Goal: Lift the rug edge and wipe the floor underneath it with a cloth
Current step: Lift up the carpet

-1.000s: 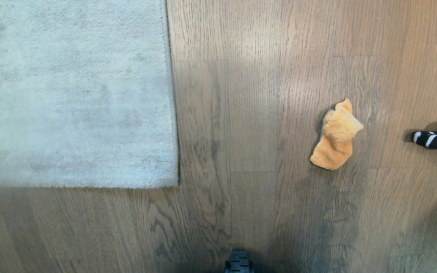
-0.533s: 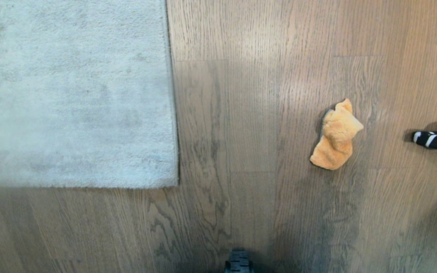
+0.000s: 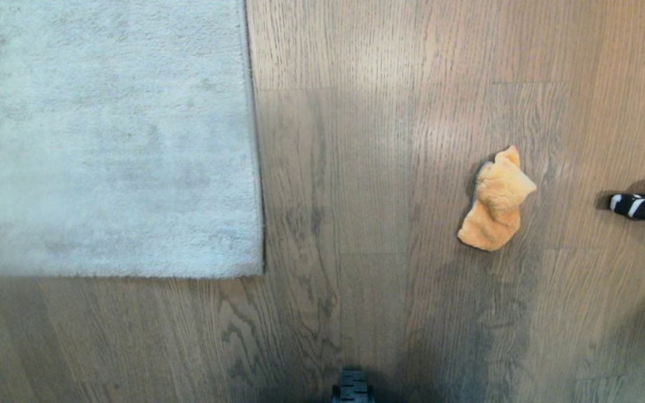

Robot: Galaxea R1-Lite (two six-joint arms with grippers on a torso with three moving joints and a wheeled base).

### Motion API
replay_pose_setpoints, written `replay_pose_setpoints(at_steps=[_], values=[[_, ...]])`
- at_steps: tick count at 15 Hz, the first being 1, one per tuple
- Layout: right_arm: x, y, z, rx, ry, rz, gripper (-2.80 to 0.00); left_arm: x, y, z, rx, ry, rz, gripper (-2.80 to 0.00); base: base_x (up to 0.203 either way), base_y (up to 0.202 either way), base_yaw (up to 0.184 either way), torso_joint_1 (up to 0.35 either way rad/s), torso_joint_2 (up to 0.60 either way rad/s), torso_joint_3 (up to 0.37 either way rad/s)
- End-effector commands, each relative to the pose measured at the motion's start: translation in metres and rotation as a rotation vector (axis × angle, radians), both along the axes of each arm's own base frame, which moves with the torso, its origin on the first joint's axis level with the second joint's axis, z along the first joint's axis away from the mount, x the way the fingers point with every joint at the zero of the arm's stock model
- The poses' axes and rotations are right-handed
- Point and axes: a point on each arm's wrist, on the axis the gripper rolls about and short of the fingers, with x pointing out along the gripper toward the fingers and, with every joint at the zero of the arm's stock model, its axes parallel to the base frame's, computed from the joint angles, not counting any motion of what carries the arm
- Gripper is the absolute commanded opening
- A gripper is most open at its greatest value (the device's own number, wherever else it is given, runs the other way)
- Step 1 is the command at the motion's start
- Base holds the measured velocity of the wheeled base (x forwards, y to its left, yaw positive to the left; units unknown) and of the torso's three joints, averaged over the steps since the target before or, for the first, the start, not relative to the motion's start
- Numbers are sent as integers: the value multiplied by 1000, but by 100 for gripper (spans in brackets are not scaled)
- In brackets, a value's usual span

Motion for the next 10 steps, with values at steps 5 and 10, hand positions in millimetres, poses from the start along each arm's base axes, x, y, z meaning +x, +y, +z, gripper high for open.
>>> replay_pose_setpoints(at_steps=[5,10], values=[[0,0,0,0,-1,0,-280,0,0,0,-22,0,4,-280,0,0,0,0,0,0],[0,0,0,0,-1,0,-280,-8,-1,26,-21,116,-37,-280,0,0,0,0,0,0]])
